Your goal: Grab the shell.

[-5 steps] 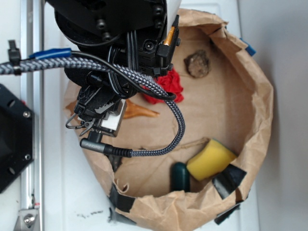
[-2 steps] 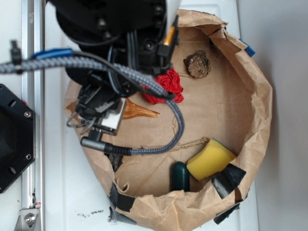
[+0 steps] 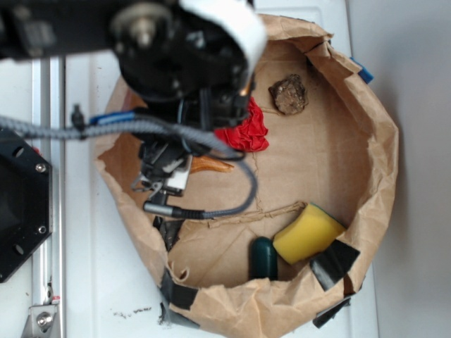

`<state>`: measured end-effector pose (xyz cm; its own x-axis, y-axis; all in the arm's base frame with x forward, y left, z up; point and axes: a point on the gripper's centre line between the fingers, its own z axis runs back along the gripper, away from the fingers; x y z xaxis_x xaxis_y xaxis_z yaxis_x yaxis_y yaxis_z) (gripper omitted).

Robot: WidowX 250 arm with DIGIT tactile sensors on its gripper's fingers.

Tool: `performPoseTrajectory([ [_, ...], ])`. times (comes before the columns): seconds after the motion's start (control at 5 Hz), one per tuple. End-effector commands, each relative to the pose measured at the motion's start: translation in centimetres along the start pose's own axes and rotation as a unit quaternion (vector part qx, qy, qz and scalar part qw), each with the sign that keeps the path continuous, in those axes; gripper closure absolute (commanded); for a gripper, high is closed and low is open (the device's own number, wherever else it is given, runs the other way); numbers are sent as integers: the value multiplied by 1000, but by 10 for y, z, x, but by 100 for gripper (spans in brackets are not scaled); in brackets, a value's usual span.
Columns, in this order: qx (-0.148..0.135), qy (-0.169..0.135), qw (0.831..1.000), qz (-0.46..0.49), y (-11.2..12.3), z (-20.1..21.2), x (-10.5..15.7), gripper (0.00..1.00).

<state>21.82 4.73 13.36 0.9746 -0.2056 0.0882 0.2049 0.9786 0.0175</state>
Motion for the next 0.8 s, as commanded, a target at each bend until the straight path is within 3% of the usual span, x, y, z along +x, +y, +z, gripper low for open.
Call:
performPoseTrajectory([
  [0.0, 12, -27, 999, 37, -3, -24, 5, 0],
  [0.6, 19, -13, 998, 51, -2, -78, -14, 0],
])
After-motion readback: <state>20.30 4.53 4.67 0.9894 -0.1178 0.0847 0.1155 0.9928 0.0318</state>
